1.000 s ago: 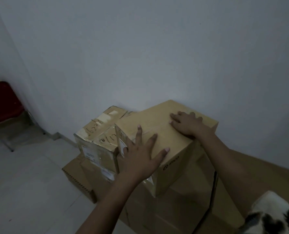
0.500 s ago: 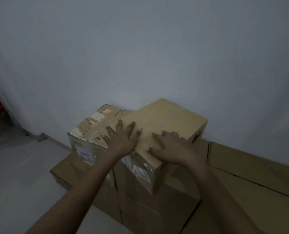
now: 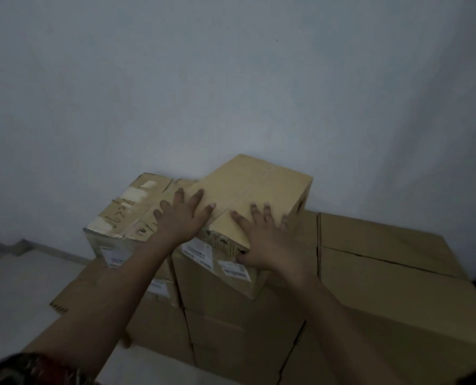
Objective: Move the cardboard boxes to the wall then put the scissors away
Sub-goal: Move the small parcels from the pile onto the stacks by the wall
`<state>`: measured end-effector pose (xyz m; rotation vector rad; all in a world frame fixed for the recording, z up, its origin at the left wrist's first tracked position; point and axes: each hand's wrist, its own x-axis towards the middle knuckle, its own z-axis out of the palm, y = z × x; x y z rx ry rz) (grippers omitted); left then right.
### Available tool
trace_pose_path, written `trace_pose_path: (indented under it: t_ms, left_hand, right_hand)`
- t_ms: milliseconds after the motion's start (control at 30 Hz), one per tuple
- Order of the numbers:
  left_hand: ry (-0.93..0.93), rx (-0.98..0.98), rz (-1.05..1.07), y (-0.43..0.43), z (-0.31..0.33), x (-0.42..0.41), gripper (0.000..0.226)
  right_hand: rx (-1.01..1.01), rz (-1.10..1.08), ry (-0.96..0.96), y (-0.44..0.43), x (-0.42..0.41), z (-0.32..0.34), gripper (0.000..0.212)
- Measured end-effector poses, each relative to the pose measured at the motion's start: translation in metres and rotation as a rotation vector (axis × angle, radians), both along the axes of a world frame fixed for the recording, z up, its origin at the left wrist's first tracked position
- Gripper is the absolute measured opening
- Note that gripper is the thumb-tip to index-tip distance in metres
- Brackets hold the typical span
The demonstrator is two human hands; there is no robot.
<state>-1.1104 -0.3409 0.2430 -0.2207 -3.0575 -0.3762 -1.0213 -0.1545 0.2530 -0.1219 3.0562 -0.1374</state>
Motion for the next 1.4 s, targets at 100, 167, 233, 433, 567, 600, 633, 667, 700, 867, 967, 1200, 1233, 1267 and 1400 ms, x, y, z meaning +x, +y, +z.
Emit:
trace_pose_path:
  t_ms: [100,167,233,433,567,600,633,667,700,867,967,1200,1233,1267,1400]
  left_hand:
    - [-0.017,-0.011,-0.027,0.001,0.002,0.008,0.075]
    - [-0.031,-0.030,-0.032,0.005,0.001,0.017,0.083]
    - [-0.022,-0.043,-0.052,0.009,0.001,0.030,0.090]
    - [-0.011,-0.073,-0.111,0.011,-0.006,0.067,0.094]
    - [-0.012,-0.022,-0.133,0.006,-0.007,0.063,0.090]
    - [-0.012,-0.023,-0.143,0.003,-0.005,0.059,0.088]
    - [-0.015,-0.030,-0.158,-0.001,-0.003,0.054,0.087]
    - [-0.024,-0.038,-0.171,-0.004,0.000,0.048,0.087]
    - [-0.032,-0.051,-0.183,-0.008,0.002,0.042,0.086]
    - [-0.069,-0.108,-0.203,-0.019,0.007,0.016,0.085]
    - [-0.069,-0.092,-0.221,-0.024,0.008,0.007,0.083]
    - [-0.096,-0.061,-0.247,-0.032,0.008,-0.009,0.084]
    - [-0.099,-0.055,-0.247,-0.032,0.008,-0.011,0.084]
    - [-0.096,-0.048,-0.247,-0.033,0.008,-0.012,0.083]
    - [-0.052,-0.041,-0.240,-0.032,0.003,-0.015,0.083]
  right_hand:
    - [-0.034,-0.001,0.004,0.009,0.002,0.000,0.104]
    - [-0.075,-0.025,0.003,0.019,0.004,0.000,0.106]
    - [-0.111,-0.064,-0.007,0.031,0.007,0.002,0.109]
    - [-0.269,-0.309,-0.061,0.050,0.020,0.004,0.123]
    - [-0.482,-0.312,-0.037,0.045,0.019,0.005,0.126]
    - [-0.504,-0.296,-0.033,0.042,0.017,0.005,0.124]
    - [-0.511,-0.284,-0.028,0.041,0.014,0.006,0.123]
    - [-0.507,-0.276,-0.022,0.038,0.012,0.006,0.123]
    - [-0.509,-0.269,-0.017,0.036,0.009,0.006,0.122]
    - [-0.565,-0.262,0.017,0.024,-0.006,-0.002,0.122]
    - [-0.565,-0.266,0.031,0.022,-0.015,-0.006,0.123]
    - [-0.570,-0.294,0.030,0.014,-0.029,-0.010,0.125]
    - [-0.561,-0.301,0.026,0.013,-0.030,-0.010,0.126]
    - [-0.553,-0.306,0.023,0.012,-0.031,-0.010,0.128]
    - [-0.522,-0.332,0.030,0.008,-0.031,-0.009,0.129]
